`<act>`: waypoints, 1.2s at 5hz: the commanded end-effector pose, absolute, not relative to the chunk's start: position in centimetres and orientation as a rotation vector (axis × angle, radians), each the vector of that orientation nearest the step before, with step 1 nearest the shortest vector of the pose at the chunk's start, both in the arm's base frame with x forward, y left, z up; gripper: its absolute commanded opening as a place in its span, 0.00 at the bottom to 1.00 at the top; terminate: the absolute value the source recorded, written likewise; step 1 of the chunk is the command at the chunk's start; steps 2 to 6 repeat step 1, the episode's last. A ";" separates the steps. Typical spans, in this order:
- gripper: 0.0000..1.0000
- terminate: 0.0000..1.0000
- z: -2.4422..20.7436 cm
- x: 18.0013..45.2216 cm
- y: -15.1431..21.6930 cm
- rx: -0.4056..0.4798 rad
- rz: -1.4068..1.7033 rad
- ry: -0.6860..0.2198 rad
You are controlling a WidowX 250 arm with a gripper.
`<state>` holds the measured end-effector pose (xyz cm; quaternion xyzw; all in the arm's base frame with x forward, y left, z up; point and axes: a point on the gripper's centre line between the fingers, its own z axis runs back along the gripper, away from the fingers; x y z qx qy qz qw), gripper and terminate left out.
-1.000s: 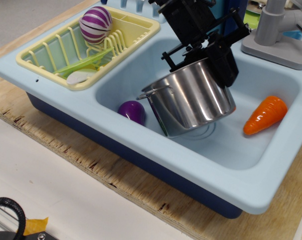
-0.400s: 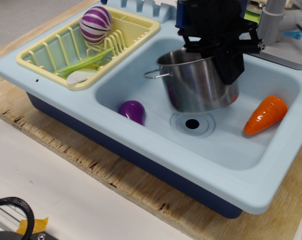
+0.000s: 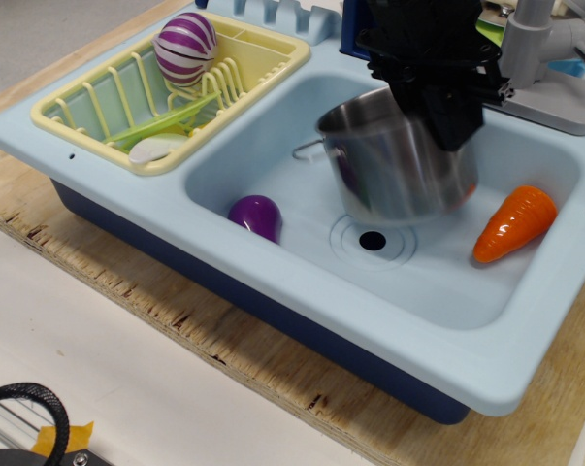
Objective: Flip pot upright which is in sink
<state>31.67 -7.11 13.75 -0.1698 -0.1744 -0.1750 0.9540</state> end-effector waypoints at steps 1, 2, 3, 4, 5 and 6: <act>1.00 1.00 15.3 31.8 -7.2 -0.336 -0.378 -0.407; 1.00 1.00 15.3 31.8 -7.2 -0.336 -0.378 -0.407; 1.00 1.00 15.3 31.8 -7.2 -0.336 -0.378 -0.407; 1.00 1.00 15.3 31.8 -7.2 -0.336 -0.378 -0.407; 1.00 1.00 15.3 31.8 -7.2 -0.336 -0.378 -0.407; 1.00 1.00 15.3 31.8 -7.2 -0.336 -0.378 -0.407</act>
